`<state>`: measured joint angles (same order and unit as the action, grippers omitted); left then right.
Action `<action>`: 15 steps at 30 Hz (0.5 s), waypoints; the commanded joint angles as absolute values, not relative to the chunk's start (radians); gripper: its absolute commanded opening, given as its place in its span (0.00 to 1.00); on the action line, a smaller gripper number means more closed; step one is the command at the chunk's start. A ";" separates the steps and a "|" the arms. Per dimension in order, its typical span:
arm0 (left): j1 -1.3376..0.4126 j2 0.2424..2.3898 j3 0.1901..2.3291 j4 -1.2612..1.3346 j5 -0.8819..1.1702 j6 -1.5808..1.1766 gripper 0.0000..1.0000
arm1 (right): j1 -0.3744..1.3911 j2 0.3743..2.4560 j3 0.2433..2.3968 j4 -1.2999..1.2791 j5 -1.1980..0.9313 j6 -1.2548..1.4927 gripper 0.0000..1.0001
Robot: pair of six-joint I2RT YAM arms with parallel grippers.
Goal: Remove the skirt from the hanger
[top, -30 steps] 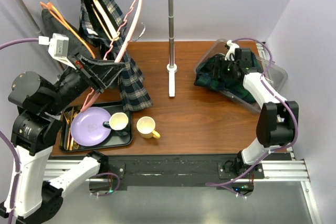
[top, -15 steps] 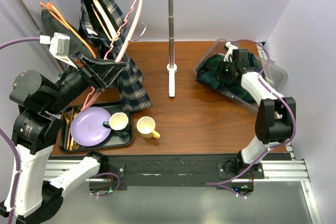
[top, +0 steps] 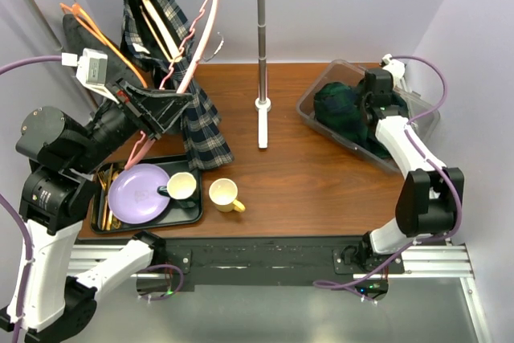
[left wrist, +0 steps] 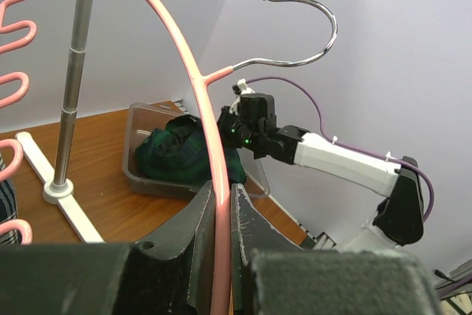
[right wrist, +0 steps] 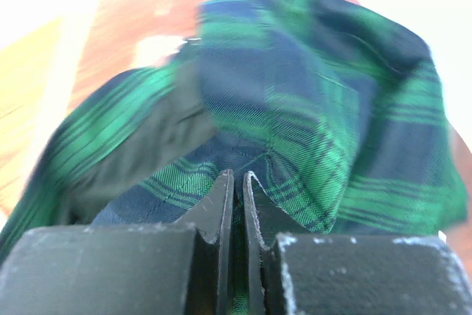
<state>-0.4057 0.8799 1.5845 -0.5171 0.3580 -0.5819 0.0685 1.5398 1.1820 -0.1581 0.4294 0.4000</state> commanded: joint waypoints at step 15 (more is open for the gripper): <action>-0.400 0.945 1.649 -0.357 0.357 -0.594 0.00 | 0.046 1.805 1.218 -0.267 0.592 0.557 0.00</action>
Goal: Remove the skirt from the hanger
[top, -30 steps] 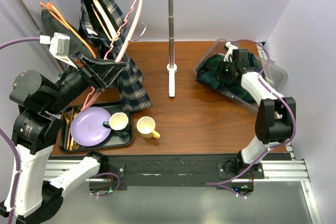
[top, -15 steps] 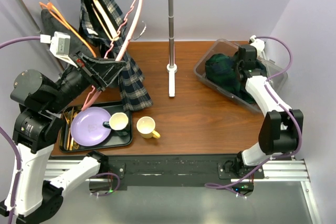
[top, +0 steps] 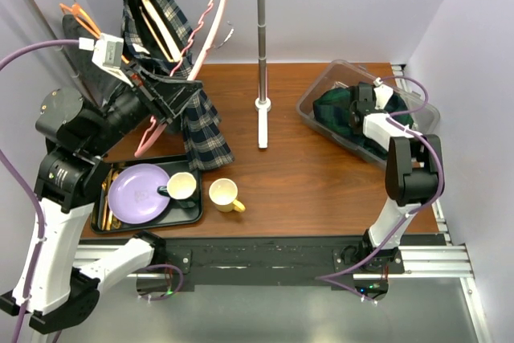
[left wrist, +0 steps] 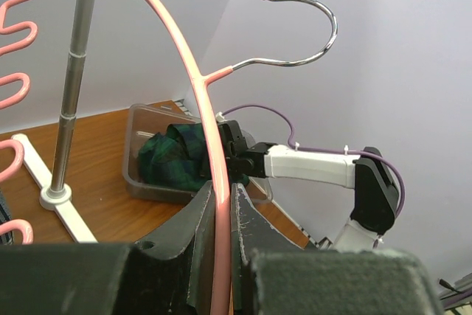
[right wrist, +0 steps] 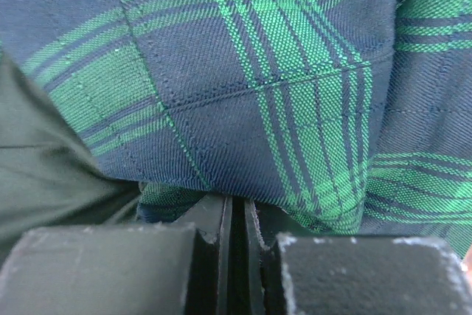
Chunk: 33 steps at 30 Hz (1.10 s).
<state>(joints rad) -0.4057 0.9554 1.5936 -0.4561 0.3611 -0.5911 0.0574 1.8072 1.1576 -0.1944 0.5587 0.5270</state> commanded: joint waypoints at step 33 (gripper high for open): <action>-0.399 0.927 1.315 0.088 0.203 -1.052 0.00 | 0.084 1.535 1.226 -0.209 -0.222 0.376 0.29</action>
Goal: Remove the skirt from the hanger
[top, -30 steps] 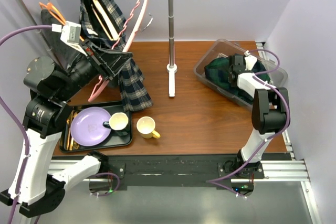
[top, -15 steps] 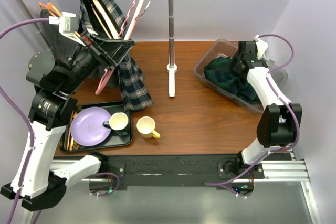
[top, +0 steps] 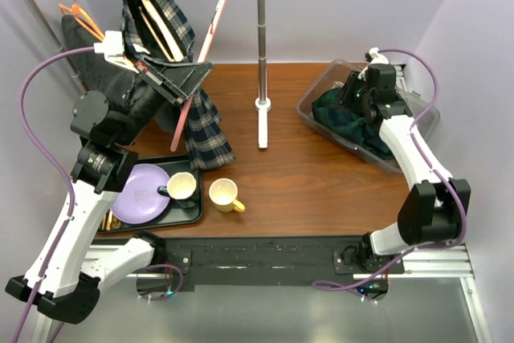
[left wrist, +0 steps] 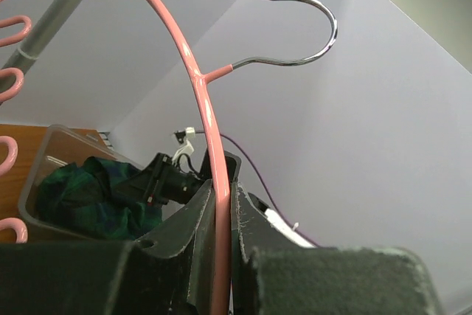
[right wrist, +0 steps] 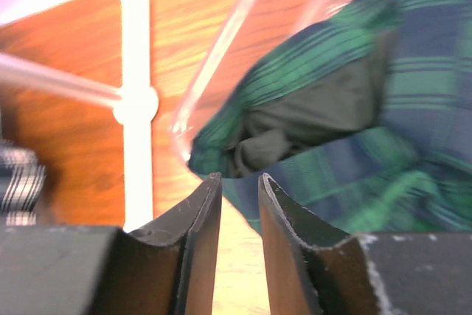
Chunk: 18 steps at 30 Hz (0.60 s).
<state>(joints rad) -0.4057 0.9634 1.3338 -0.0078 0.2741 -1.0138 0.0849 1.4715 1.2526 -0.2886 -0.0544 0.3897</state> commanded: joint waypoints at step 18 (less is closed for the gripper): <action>-0.399 0.971 1.250 0.167 0.074 -1.089 0.00 | 0.095 1.812 1.230 -0.229 0.172 0.426 0.26</action>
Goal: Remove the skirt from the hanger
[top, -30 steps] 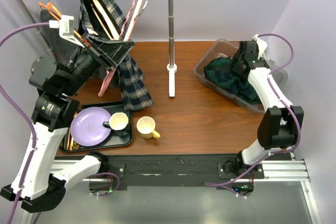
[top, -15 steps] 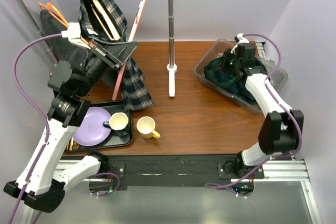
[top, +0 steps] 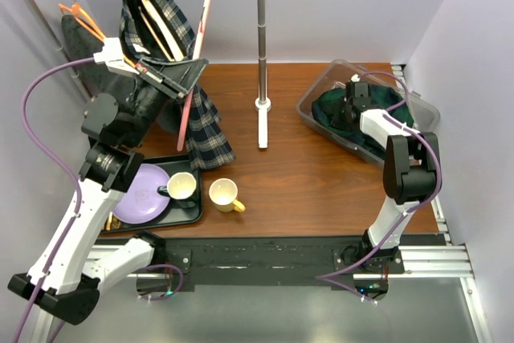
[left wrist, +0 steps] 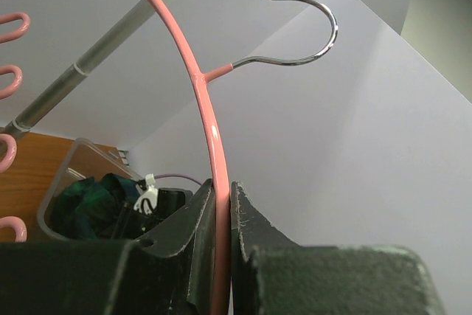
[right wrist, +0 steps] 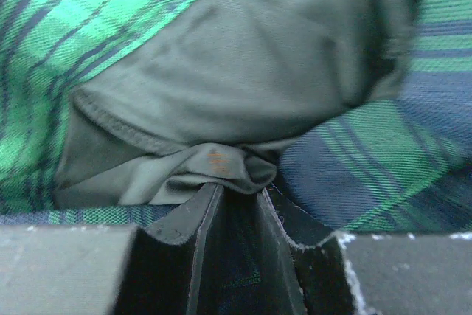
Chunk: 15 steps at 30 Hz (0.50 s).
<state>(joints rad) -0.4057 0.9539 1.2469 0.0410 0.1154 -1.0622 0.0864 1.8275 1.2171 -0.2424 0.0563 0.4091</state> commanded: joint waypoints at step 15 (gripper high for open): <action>-0.407 1.136 1.244 0.327 0.003 -1.246 0.00 | 0.136 1.464 1.284 -0.344 0.230 0.460 0.99</action>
